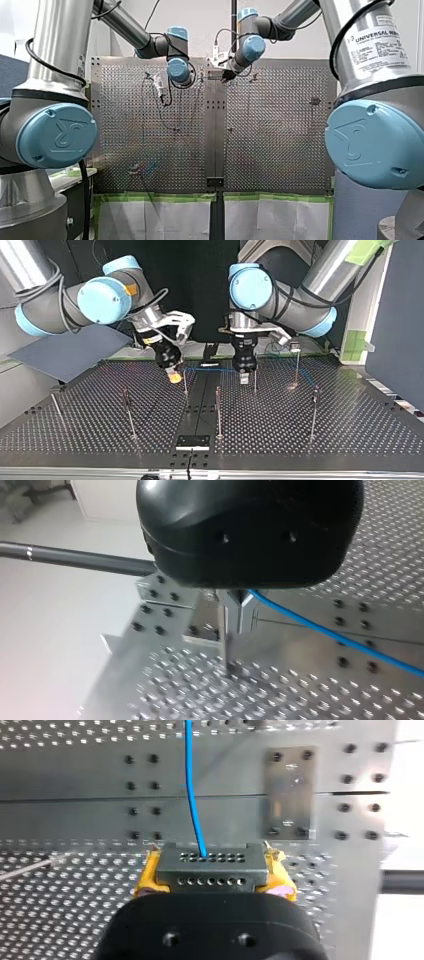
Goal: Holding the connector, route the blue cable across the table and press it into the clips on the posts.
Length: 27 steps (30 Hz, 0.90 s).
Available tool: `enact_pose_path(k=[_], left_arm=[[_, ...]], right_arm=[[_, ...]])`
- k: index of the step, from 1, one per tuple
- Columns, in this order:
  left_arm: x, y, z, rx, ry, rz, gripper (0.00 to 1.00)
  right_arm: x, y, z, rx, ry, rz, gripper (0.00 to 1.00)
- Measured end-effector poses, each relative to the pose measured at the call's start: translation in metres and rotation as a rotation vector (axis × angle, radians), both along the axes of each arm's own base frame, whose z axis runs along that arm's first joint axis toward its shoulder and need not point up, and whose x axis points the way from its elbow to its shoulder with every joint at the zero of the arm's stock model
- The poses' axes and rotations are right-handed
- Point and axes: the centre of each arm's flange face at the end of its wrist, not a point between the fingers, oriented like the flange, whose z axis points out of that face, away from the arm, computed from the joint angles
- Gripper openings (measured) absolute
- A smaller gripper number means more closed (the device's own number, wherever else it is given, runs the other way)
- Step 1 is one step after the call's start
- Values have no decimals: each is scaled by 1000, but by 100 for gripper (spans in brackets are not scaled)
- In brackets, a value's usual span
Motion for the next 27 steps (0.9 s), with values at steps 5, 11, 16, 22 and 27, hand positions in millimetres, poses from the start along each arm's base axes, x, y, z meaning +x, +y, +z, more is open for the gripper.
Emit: enact_pose_path(k=[5, 11, 16, 22, 27], left_arm=[[5, -1, 3, -2, -4, -21, 0], [15, -2, -6, 2, 10, -35, 0], [25, -1, 6, -10, -15, -29, 0], [33, 2, 17, -16, -30, -30, 0], [41, 3, 12, -12, -23, -41, 0]], right_arm=[[-5, 5, 16, -24, -11, 15, 0], [-4, 1, 10, -16, -7, 34, 0], [-1, -6, -1, -2, 2, 43, 0], [2, -12, 3, -8, -9, 61, 0], [1, -19, 10, -15, -26, 66, 0]])
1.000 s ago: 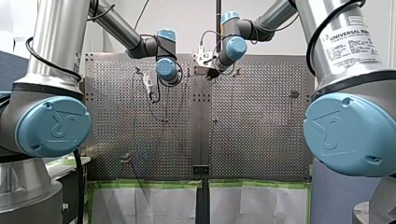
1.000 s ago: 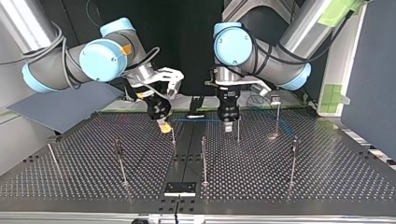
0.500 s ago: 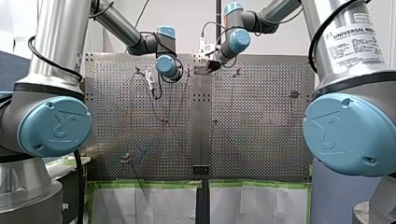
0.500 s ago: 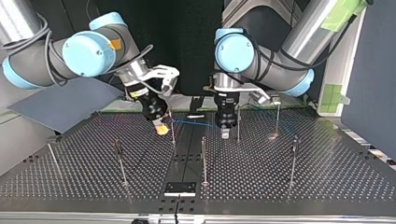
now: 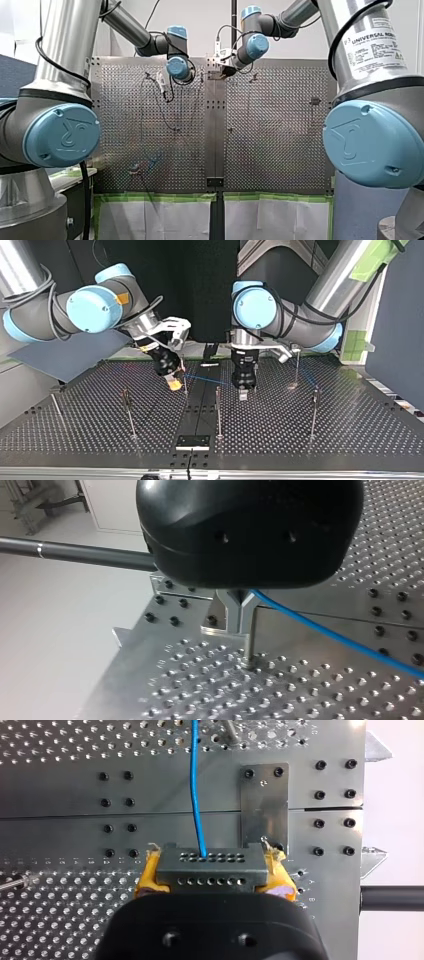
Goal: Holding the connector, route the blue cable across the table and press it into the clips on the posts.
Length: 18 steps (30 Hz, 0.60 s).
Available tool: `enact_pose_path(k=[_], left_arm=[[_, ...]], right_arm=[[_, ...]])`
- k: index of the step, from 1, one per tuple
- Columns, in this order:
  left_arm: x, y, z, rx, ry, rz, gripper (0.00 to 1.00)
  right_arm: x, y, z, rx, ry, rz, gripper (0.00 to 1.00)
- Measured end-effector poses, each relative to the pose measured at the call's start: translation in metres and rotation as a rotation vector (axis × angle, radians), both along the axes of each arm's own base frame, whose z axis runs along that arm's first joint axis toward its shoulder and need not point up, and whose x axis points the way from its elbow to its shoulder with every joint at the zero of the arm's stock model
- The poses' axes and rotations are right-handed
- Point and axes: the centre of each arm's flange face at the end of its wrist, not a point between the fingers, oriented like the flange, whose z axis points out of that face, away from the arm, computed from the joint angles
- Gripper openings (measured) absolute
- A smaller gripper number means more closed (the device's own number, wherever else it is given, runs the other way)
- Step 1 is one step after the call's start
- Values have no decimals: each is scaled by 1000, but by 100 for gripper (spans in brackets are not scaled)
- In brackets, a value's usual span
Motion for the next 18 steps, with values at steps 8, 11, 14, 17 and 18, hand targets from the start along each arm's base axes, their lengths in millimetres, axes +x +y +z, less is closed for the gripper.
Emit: enact_pose_path(k=[8, 11, 14, 17, 18], left_arm=[[21, -6, -13, -5, -5, -31, 0], [27, -5, -6, -13, -20, -29, 0], [29, -2, -4, -14, -15, -18, 0], [27, -1, -5, -13, 3, -3, 0], [26, -1, -6, -11, 12, 3, 0]], right_arm=[[-1, -15, -14, 19, 7, 1, 0], [-1, -19, -15, 19, 6, 4, 0], [-1, -22, -12, 14, 1, 6, 0], [0, -23, -11, 11, -1, 10, 0], [0, -23, -10, 11, -2, 10, 0]])
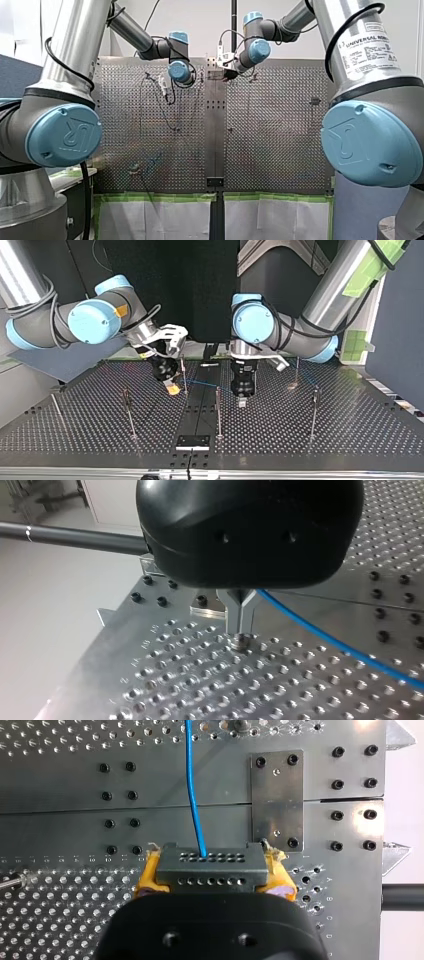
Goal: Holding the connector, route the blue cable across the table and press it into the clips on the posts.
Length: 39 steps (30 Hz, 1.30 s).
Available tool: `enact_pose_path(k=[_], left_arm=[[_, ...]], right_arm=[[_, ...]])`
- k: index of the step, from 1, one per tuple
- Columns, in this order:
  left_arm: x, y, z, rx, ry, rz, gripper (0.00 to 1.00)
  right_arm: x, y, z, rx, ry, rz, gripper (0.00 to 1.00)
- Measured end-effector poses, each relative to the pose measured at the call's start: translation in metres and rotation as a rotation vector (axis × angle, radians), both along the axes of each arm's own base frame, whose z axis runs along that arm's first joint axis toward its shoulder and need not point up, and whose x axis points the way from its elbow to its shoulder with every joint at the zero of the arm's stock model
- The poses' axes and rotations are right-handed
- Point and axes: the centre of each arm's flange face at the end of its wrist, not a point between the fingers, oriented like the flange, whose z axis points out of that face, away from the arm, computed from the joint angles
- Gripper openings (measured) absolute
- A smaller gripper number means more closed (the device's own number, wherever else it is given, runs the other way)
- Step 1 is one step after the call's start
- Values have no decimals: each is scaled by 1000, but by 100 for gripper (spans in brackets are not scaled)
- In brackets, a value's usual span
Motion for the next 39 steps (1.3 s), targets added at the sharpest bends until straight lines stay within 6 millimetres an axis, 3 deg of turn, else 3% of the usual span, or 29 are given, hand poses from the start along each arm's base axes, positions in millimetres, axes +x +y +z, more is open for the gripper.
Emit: enact_pose_path(k=[14, 24, 39], left_arm=[[-18, -9, -6, 39, 71, -3, 0], [-22, -7, 7, 26, 49, -1, 0], [-11, -5, 18, -7, -35, -12, 0]], right_arm=[[1, 0, 1, -7, 3, 9, 0], [3, -2, 10, -22, -8, 19, 0], [-5, -13, 14, -26, -22, 17, 0]])
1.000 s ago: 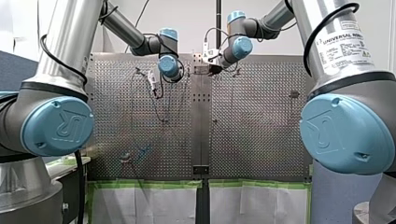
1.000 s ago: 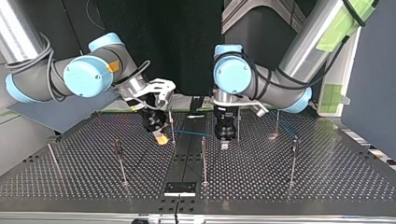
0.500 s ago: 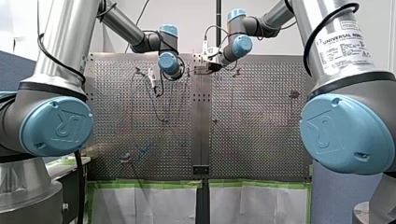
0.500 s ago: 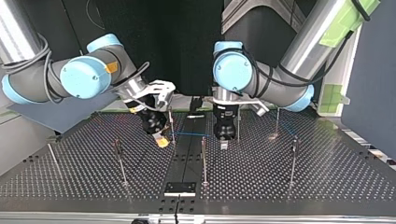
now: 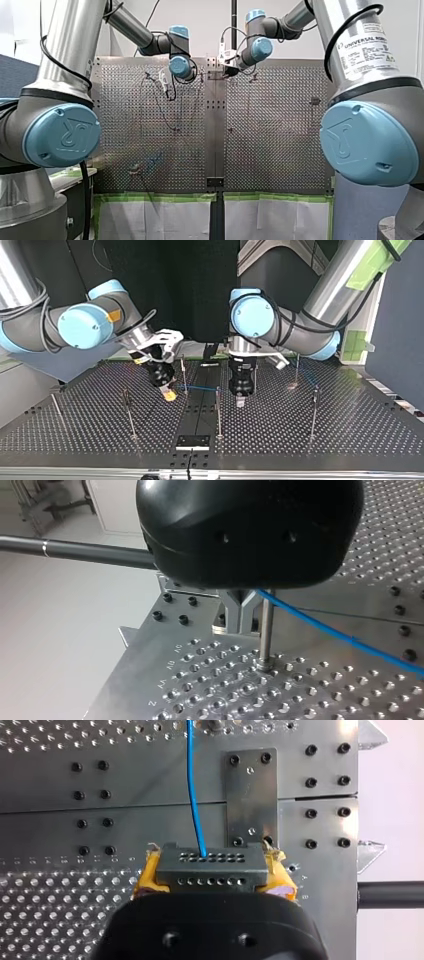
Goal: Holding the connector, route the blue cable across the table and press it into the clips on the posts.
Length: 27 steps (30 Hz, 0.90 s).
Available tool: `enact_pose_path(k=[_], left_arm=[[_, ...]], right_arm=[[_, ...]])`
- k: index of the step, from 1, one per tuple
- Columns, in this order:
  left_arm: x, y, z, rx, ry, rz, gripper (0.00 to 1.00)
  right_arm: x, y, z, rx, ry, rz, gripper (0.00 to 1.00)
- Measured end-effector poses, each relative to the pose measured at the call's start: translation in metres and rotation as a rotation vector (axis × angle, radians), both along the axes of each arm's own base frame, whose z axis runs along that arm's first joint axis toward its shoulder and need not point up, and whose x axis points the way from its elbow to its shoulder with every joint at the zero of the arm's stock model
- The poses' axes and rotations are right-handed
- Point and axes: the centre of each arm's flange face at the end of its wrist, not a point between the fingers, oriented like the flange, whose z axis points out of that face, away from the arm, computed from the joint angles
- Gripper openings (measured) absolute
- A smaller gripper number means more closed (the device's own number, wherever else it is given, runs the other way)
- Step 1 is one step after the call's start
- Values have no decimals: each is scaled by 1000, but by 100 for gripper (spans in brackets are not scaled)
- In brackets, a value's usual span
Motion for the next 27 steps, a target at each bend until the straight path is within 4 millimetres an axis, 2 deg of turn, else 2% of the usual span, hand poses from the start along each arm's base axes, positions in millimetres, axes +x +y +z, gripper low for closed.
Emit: enact_pose_path(k=[5, 12, 18, 22, 23, 24, 25, 26, 27], left_arm=[[10, 2, -5, 1, -2, -6, 0], [35, -1, -18, 7, 4, -18, 0], [50, 11, -16, 4, -3, -8, 0], [51, 16, -17, 6, 9, 1, 0], [52, 16, -17, 6, 11, 2, 13], [51, 17, -17, 5, 13, 3, 13], [51, 17, -18, 4, 16, 2, 22], [51, 16, -18, 3, 18, 1, 39], [50, 16, -18, 3, 22, -1, 39]], right_arm=[[-4, -9, 0, 0, -4, -5, 0], [-11, -24, -11, 13, 2, -22, 0], [-18, -36, -7, 5, -6, -34, 0], [-23, -42, -3, -4, -12, -39, 0], [-24, -43, -2, -5, -12, -40, 0], [-25, -44, -2, -5, -13, -42, 0], [-26, -46, -2, -6, -13, -44, 0], [-27, -46, -2, -6, -13, -46, 0], [-28, -47, -2, -6, -13, -47, 0]])
